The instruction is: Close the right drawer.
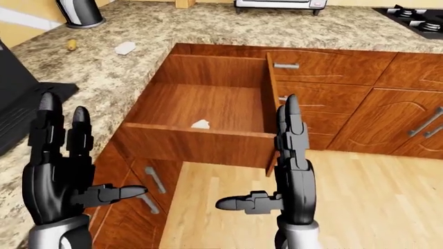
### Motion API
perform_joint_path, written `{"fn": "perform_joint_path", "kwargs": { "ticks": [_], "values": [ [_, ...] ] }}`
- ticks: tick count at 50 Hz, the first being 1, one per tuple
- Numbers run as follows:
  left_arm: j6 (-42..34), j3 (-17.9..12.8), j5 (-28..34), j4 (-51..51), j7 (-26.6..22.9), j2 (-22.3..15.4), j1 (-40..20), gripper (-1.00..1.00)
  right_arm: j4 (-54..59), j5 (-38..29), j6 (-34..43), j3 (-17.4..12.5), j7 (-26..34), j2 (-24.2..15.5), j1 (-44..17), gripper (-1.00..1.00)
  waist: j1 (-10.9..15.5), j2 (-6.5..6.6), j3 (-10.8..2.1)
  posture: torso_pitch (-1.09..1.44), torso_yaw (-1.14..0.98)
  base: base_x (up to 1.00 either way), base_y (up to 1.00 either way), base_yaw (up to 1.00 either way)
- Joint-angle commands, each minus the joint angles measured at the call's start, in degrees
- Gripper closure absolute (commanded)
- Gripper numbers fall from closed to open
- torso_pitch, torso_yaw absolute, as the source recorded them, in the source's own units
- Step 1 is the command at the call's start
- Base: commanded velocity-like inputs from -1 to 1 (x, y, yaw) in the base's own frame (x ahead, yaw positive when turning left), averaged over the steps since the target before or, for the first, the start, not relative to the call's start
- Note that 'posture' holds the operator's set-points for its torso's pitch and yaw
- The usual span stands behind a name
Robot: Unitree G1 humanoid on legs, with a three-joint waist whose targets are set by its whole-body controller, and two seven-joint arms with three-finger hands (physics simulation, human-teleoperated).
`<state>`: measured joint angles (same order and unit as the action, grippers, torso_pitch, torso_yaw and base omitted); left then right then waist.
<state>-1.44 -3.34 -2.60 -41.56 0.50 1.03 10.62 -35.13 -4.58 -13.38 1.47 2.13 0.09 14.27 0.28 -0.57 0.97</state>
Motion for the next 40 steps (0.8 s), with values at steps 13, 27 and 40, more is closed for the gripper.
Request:
{"fn": "perform_joint_path", "kwargs": {
  "ticks": [13, 27, 40],
  "values": [
    [1.69, 0.09, 0.08, -1.86, 0.03, -0.11, -0.47, -1.0, -2.22, 0.13, -1.64, -0.11, -0.12, -0.01, -0.55, -1.0, -0.16, 0.23, -1.2, 0.0, 0.0, 0.0, 0.0, 0.0],
    [1.59, -0.06, -0.06, -1.99, -0.04, -0.1, -0.52, -1.0, -2.4, 0.22, -1.61, -0.15, -0.12, 0.0, -0.43, -1.0, 0.07, 1.43, 1.29, 0.0, 0.0, 0.08, 0.0, 0.0],
    [1.55, -0.04, -0.06, -1.97, 0.05, -0.12, -0.63, -1.0, -2.41, 0.08, -1.27, -0.11, -0.26, 0.0, -0.61, -1.0, -0.32, -1.09, 1.22, 0.0, 0.0, 0.1, 0.0, 0.0]
  ]
}}
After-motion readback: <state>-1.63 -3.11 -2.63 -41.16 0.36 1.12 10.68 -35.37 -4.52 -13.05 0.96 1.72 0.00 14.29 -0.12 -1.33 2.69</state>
